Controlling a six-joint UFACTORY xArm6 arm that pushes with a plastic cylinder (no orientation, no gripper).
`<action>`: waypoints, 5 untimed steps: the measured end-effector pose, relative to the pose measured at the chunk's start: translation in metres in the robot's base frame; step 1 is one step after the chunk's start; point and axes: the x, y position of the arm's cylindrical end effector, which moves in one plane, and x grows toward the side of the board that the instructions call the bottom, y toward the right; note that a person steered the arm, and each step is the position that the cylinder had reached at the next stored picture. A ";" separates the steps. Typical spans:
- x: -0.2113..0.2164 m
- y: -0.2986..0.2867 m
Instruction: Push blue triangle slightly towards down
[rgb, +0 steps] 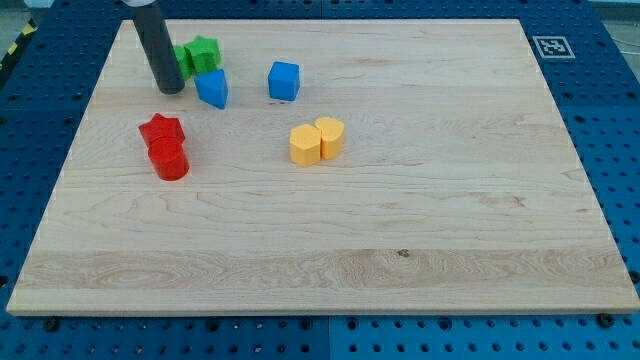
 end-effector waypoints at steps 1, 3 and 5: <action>0.000 0.012; 0.011 0.045; 0.031 0.066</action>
